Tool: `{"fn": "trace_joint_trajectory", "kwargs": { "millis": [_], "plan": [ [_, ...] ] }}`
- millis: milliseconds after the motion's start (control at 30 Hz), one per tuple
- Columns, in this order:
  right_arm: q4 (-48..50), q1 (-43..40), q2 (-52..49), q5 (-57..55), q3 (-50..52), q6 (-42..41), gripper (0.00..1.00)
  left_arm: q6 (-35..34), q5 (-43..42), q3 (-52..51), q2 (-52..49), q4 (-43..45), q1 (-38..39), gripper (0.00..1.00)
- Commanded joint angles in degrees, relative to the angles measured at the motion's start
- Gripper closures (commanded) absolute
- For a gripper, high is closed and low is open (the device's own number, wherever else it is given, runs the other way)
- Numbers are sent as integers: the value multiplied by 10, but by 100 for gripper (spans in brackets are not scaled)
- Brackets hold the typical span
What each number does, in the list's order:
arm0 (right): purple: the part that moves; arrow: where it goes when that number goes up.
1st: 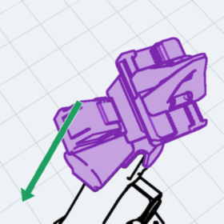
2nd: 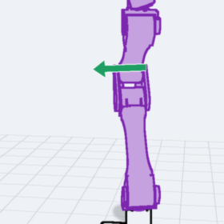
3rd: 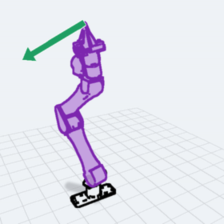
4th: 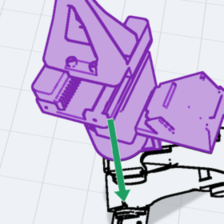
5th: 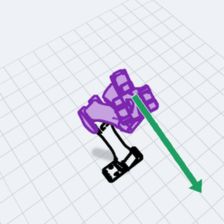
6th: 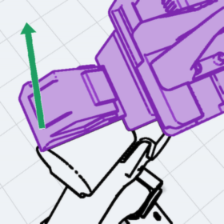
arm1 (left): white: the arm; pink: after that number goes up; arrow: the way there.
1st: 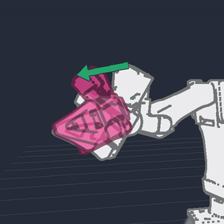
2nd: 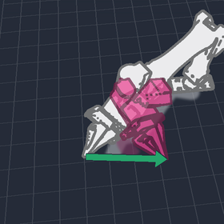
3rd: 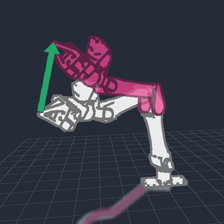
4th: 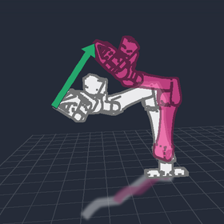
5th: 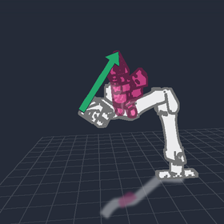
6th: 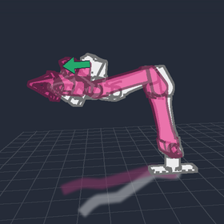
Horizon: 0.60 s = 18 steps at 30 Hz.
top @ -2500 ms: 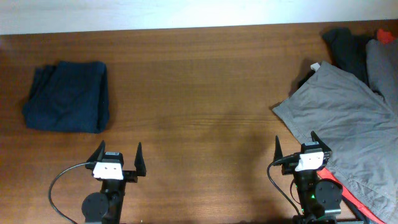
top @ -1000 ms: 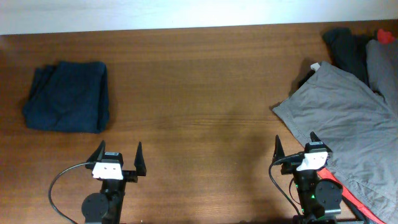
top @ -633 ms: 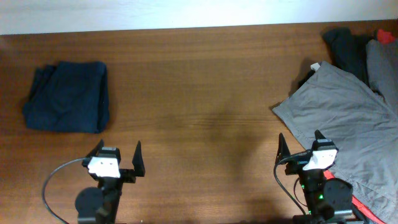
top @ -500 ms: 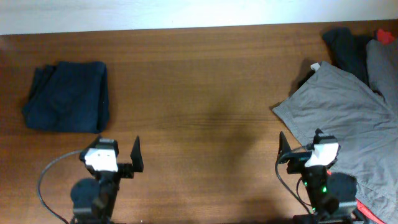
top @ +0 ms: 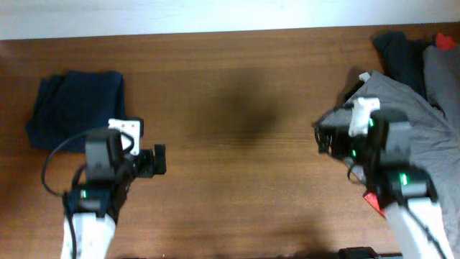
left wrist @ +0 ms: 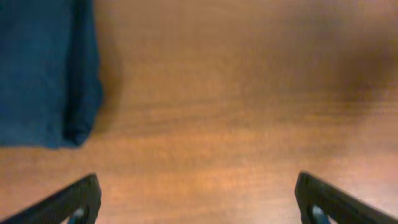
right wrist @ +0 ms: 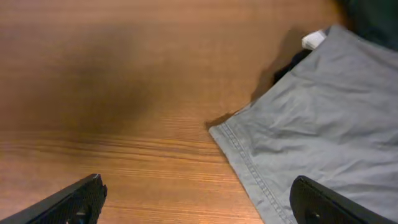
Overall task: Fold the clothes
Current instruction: 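Reach the right gripper to the grey shorts in the right pile and grasp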
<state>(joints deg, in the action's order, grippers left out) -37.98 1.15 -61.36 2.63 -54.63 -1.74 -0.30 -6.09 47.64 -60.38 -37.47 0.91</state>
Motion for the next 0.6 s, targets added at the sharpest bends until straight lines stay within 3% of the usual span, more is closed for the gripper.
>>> {"fn": "trace_joint_trajectory", "kwargs": {
  "millis": [0, 233, 567],
  "plan": [
    [-6, -5, -87, 0, -48, 12, 1, -4, -64, 69, -57, -35, 2, 1],
    [19, -41, -248, -47, -57, -2, 1, -4, -81, 90, -101, -46, 2, 1],
    [64, -46, -395, -54, -57, 54, 1, -4, -81, 89, -104, -46, 2, 1]
  ]
}}
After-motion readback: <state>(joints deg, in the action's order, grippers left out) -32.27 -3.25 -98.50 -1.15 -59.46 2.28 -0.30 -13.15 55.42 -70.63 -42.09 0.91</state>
